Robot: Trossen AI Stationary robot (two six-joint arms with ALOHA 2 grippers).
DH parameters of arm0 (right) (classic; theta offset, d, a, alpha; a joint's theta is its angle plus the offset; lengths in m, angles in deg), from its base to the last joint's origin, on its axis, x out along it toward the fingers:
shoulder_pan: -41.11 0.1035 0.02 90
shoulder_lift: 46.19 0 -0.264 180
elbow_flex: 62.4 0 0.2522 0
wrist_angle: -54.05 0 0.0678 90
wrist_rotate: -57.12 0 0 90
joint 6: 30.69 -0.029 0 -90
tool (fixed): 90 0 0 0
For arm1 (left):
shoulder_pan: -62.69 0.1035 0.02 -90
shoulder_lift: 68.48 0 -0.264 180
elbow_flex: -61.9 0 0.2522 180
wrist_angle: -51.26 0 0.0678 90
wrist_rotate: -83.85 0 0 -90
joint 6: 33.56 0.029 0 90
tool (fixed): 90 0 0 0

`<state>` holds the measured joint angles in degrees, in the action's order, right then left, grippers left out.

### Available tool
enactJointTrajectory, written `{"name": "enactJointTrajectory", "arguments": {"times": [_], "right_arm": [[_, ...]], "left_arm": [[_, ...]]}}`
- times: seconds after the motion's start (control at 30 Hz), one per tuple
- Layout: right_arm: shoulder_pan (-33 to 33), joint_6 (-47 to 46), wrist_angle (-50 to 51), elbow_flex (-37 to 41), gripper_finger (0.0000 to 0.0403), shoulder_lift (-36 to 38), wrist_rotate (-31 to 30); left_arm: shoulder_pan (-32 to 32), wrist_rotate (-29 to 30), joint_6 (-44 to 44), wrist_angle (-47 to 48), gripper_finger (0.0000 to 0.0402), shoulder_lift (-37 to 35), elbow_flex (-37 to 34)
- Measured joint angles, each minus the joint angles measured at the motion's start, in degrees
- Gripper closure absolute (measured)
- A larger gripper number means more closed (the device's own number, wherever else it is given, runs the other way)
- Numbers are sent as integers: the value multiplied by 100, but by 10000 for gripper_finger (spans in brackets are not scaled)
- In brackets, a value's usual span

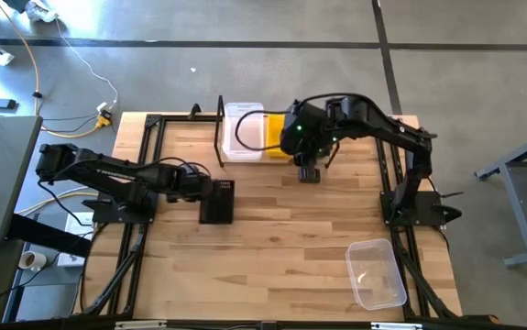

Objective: Stack baskets on shelf by color
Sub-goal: Stack the black bin on the black bin on the shelf

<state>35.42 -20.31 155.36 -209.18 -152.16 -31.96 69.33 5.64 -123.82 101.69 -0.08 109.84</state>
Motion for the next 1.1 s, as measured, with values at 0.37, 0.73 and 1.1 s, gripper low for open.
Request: {"name": "enactJointTrajectory", "arguments": {"times": [0.37,0.73,1.1], "right_arm": [[648,62,-460,0,313,0,0],[1092,373,-938,0,313,-2,-2],[1437,661,-1672,0,313,-6,-2]], "left_arm": [[-327,413,-115,-3,399,-2,995],[-531,1210,302,-1,400,-4,2149],[-516,1598,751,899,401,749,3530]]}}
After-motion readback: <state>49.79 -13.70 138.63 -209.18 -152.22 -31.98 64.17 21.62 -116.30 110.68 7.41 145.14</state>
